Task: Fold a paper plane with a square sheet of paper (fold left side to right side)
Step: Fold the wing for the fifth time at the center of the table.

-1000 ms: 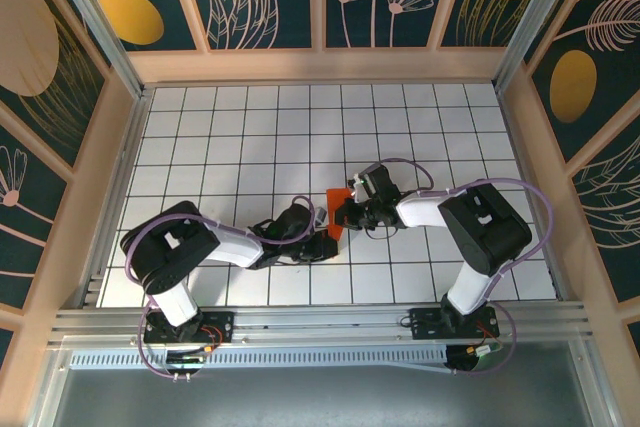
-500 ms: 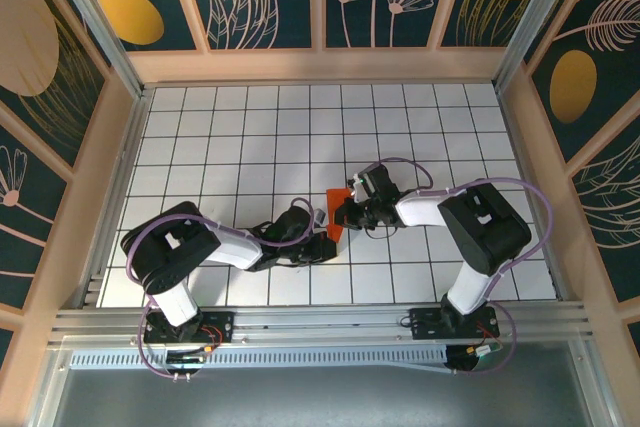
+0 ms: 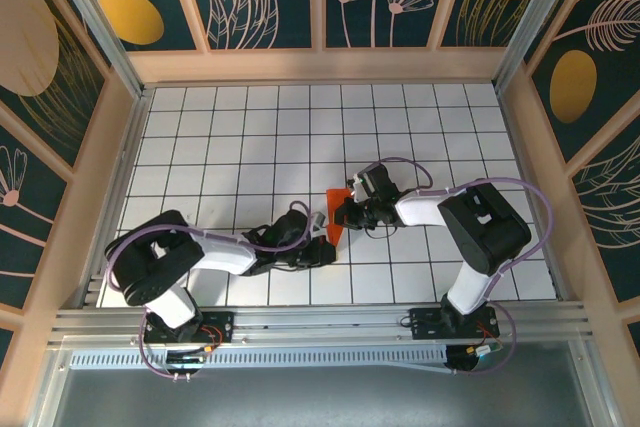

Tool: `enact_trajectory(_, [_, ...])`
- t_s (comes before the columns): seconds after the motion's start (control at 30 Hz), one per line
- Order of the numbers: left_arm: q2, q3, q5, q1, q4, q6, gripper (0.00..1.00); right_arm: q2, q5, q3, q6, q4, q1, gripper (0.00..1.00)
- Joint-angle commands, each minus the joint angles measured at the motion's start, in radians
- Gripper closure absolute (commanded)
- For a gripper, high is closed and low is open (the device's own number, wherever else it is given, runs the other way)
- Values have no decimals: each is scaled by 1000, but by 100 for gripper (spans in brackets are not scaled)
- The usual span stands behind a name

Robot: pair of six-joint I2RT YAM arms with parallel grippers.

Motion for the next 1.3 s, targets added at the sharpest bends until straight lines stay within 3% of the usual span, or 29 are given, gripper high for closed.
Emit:
enact_trajectory(0.0, [-56, 14, -20, 8, -42, 5, 100, 67, 127, -25, -21, -117, 9, 100])
enact_trajectory(0.33, [39, 102, 11, 79, -66, 71, 100, 71, 125, -22, -17, -117, 16, 100])
enact_trajectory(0.67, [160, 160, 7, 92, -74, 108, 100, 66, 119, -16, -16, -118, 19, 100])
enact_trajectory(1.07, [162, 82, -40, 90, -67, 82, 100, -13, 95, 70, -47, -164, 2, 100])
enact_trajectory(1.27, [172, 59, -40, 90, -45, 73, 100, -64, 26, 67, -54, -97, -50, 100])
